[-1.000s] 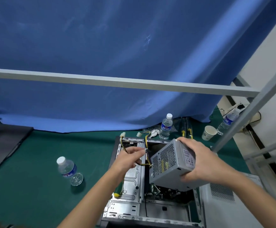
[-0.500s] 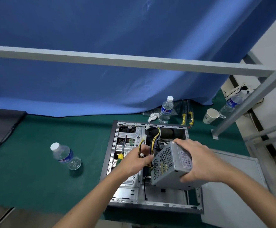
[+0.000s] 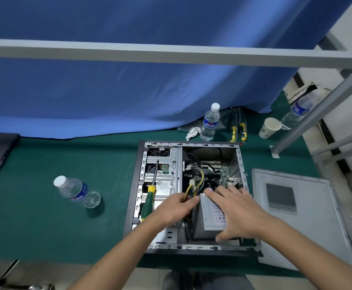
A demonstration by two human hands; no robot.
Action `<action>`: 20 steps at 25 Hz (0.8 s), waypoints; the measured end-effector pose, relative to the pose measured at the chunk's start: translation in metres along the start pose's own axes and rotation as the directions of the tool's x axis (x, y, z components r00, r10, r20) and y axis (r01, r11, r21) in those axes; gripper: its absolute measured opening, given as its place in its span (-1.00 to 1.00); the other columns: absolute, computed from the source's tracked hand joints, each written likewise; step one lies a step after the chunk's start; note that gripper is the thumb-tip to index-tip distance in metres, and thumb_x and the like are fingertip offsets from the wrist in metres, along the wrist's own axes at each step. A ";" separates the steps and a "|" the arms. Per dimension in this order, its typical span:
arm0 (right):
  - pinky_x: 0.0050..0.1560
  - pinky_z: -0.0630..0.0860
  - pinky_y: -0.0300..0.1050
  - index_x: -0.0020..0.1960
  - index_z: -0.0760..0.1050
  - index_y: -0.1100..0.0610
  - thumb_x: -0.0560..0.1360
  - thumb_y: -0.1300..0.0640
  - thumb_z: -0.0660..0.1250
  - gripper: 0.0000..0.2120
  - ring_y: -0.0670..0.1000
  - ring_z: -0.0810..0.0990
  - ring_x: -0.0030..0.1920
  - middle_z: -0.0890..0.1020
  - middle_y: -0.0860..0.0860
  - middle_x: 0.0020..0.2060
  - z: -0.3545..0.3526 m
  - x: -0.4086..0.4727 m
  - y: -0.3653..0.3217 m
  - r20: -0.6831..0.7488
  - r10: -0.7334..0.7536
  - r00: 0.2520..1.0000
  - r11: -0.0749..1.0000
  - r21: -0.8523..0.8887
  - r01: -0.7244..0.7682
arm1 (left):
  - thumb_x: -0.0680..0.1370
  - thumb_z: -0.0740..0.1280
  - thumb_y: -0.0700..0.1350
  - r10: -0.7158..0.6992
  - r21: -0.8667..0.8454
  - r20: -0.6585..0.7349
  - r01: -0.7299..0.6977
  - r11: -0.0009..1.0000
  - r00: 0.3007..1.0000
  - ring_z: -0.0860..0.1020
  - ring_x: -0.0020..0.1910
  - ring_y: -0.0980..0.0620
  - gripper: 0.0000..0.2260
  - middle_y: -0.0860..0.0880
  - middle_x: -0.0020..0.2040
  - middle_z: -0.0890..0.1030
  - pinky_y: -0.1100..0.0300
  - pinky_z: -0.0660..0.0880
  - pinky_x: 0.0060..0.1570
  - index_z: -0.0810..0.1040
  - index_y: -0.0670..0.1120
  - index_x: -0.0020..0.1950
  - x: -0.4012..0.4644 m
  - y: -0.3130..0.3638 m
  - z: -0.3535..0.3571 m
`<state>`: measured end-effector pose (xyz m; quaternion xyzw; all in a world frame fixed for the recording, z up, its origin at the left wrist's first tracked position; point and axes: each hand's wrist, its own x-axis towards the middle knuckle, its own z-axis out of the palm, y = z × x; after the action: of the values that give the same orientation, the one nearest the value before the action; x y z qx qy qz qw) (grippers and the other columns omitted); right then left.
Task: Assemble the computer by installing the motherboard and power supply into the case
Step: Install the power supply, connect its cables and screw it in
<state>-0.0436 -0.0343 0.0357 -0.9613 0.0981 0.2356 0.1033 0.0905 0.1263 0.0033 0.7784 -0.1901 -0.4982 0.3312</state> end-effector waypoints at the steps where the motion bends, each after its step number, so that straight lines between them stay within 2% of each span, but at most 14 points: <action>1: 0.37 0.23 0.09 0.54 -0.15 -0.14 0.15 -0.46 0.44 0.20 0.03 0.25 0.33 0.26 -0.09 0.40 0.004 0.001 0.000 0.009 0.005 1.000 1.000 0.003 -0.005 | 0.58 0.23 0.27 -0.010 0.015 0.002 0.010 1.000 1.000 0.57 -0.18 0.06 -0.59 0.04 -0.18 0.62 0.17 0.43 -0.17 0.60 -0.06 0.02 0.002 0.000 0.003; 4: 0.37 0.23 0.08 0.55 -0.15 -0.14 0.12 -0.48 0.44 0.22 0.01 0.25 0.31 0.27 -0.10 0.36 0.017 0.002 0.001 0.033 0.032 0.999 0.999 0.039 -0.033 | 0.60 0.18 0.27 -0.033 0.065 -0.018 0.034 0.997 0.999 0.48 -0.33 0.01 -0.56 0.04 -0.34 0.48 0.15 0.40 -0.24 0.51 -0.07 -0.17 0.006 0.002 0.012; 8: 0.33 0.26 0.05 0.56 -0.15 -0.12 0.10 -0.50 0.43 0.25 0.02 0.26 0.28 0.29 -0.08 0.34 0.031 0.003 0.003 0.054 0.048 0.997 0.998 0.042 -0.050 | 0.64 0.15 0.18 0.000 0.201 -0.081 0.017 0.979 0.997 0.45 -0.31 0.01 -0.59 0.00 -0.35 0.48 0.16 0.36 -0.31 0.44 -0.05 -0.29 0.012 -0.001 0.026; 9: 0.33 0.26 0.06 0.56 -0.14 -0.11 0.10 -0.50 0.44 0.26 0.03 0.26 0.29 0.29 -0.06 0.34 0.034 0.003 0.003 0.057 0.046 0.997 0.998 0.031 -0.048 | 0.64 0.18 0.11 0.029 0.259 -0.088 -0.006 0.966 0.996 0.46 -0.24 -0.01 -0.64 -0.04 -0.32 0.52 0.14 0.39 -0.26 0.48 -0.06 -0.26 0.014 -0.004 0.027; 11: 0.32 0.26 0.10 0.56 -0.13 -0.09 0.10 -0.49 0.46 0.26 0.06 0.27 0.29 0.31 -0.03 0.34 0.041 0.005 0.001 0.073 0.029 0.997 1.000 -0.006 -0.028 | 0.63 0.22 -0.09 0.070 0.327 -0.068 -0.044 0.944 0.995 0.48 -0.07 -0.05 -0.80 -0.09 -0.15 0.62 0.12 0.45 -0.10 0.62 -0.08 -0.06 0.017 -0.007 0.025; 13: 0.30 0.24 0.14 0.55 -0.12 -0.09 0.11 -0.46 0.48 0.24 0.10 0.29 0.28 0.33 0.01 0.33 0.049 0.007 -0.003 0.086 0.007 0.996 0.999 -0.053 -0.003 | 0.62 0.21 -0.21 0.090 0.262 -0.031 -0.079 0.962 0.995 0.55 -0.06 -0.02 -0.75 -0.04 0.01 0.66 0.19 0.49 -0.08 0.63 -0.01 0.16 0.018 -0.003 0.024; 14: 0.29 0.24 0.15 0.54 -0.13 -0.09 0.11 -0.46 0.48 0.24 0.10 0.29 0.27 0.34 0.02 0.32 0.052 0.008 -0.005 0.087 0.006 0.996 0.998 -0.063 -0.001 | 0.62 0.20 -0.23 0.093 0.250 -0.024 -0.084 0.965 0.995 0.58 -0.06 -0.01 -0.72 -0.02 0.05 0.66 0.21 0.49 -0.09 0.62 0.00 0.20 0.019 0.000 0.023; 16: 0.29 0.24 0.15 0.55 -0.14 -0.09 0.11 -0.46 0.48 0.25 0.11 0.29 0.28 0.34 0.02 0.32 0.056 0.011 -0.007 0.078 0.025 0.997 0.998 -0.061 -0.020 | 0.61 0.18 -0.24 0.081 0.241 -0.029 -0.072 0.968 0.996 0.58 -0.12 0.01 -0.73 -0.01 0.00 0.65 0.22 0.48 -0.18 0.61 0.01 0.14 0.022 0.005 0.021; 18: 0.33 0.22 0.15 0.57 -0.15 -0.08 0.12 -0.46 0.48 0.27 0.13 0.27 0.32 0.31 0.04 0.37 0.058 0.014 -0.008 0.076 0.038 0.996 0.998 -0.046 -0.035 | 0.59 0.19 -0.21 0.052 0.205 -0.006 -0.050 0.977 0.999 0.53 -0.26 0.04 -0.80 0.00 -0.14 0.61 0.19 0.45 -0.27 0.58 -0.02 0.03 0.026 0.007 0.017; 20: 0.38 0.19 0.17 0.58 -0.15 -0.05 0.13 -0.45 0.49 0.28 0.14 0.25 0.37 0.28 0.06 0.43 0.061 0.017 -0.010 0.101 0.029 0.994 0.999 -0.041 -0.025 | 0.59 0.21 -0.17 0.036 0.229 0.020 -0.039 0.973 0.999 0.55 -0.21 0.00 -0.85 -0.03 -0.16 0.59 0.15 0.47 -0.19 0.58 -0.08 0.01 0.027 0.004 0.014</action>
<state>-0.0529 -0.0123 -0.0232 -0.9486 0.1009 0.2873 0.0860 0.0896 0.1021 -0.0151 0.8037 -0.2637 -0.4729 0.2468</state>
